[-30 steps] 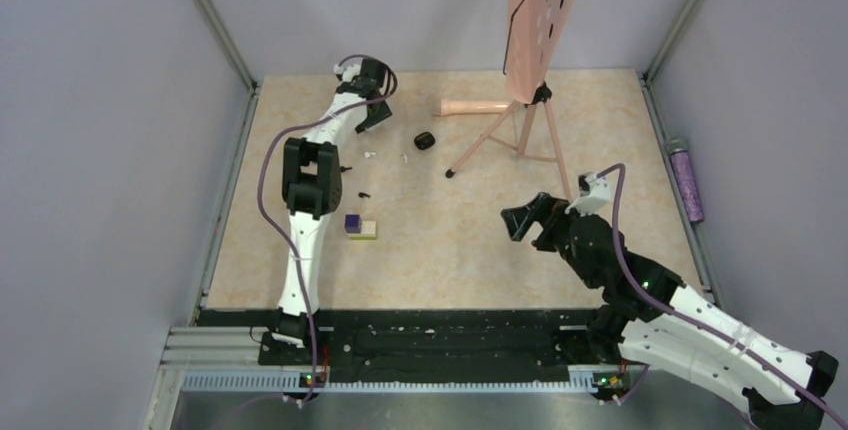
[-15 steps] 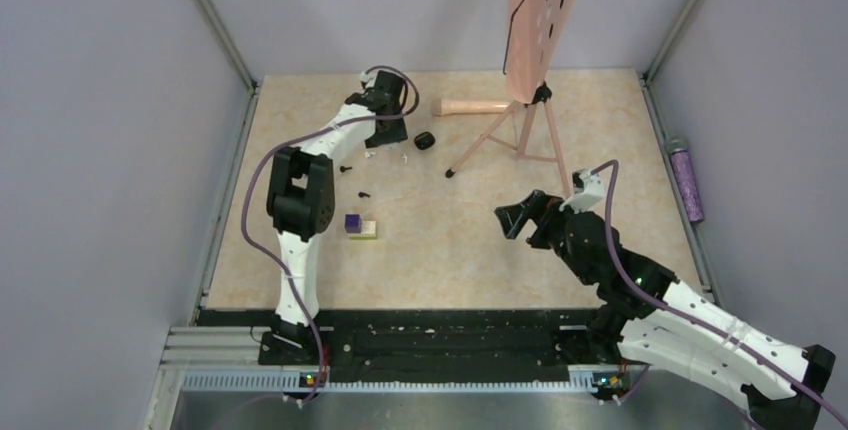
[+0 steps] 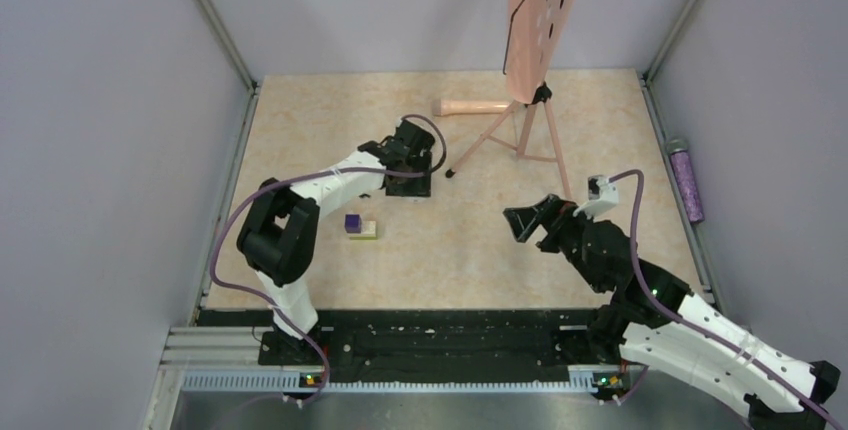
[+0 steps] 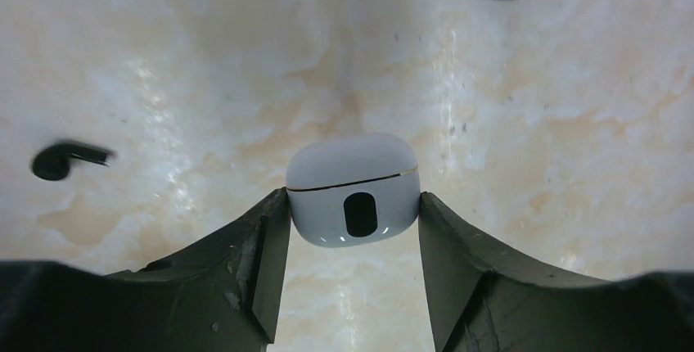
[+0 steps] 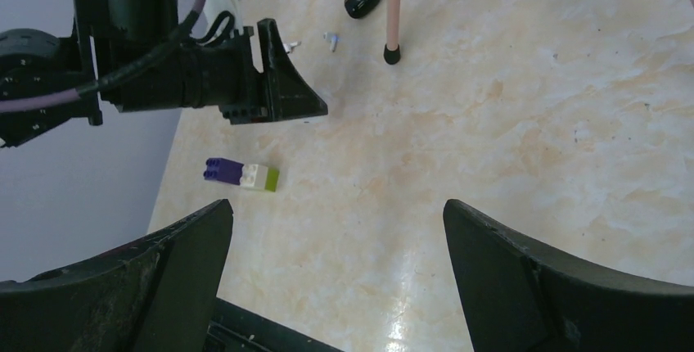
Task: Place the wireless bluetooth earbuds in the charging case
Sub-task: Move the charging case to the center of the board, then pick up the charging case from the center of the board.
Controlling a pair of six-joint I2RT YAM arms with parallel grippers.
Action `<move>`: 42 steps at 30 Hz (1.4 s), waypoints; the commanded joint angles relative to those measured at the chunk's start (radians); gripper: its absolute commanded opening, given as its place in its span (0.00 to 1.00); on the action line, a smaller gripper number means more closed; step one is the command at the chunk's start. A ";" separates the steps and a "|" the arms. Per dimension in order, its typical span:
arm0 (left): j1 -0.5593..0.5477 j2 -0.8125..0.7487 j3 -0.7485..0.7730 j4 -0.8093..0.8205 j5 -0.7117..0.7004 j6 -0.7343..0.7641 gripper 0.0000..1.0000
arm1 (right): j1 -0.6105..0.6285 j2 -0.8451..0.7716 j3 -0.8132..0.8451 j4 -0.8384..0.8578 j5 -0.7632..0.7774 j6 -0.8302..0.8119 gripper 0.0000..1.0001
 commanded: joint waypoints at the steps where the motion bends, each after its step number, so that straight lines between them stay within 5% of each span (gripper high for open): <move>1: -0.048 -0.077 -0.089 0.120 0.058 0.003 0.59 | -0.003 -0.030 -0.007 -0.009 0.019 0.010 0.99; 8: -0.140 -0.063 -0.095 0.098 0.020 0.006 0.64 | -0.004 -0.047 -0.010 -0.036 0.009 0.019 0.99; 16: -0.176 -0.064 -0.055 0.006 0.023 0.017 0.91 | -0.004 -0.048 -0.026 -0.039 -0.016 0.027 0.99; 30: -0.155 -0.256 -0.122 -0.202 -0.289 -0.388 0.61 | -0.003 -0.018 -0.050 0.021 -0.063 0.029 0.99; 42: 0.010 -0.249 -0.337 -0.182 -0.321 -0.490 0.59 | -0.003 -0.032 -0.034 0.003 -0.075 0.009 0.99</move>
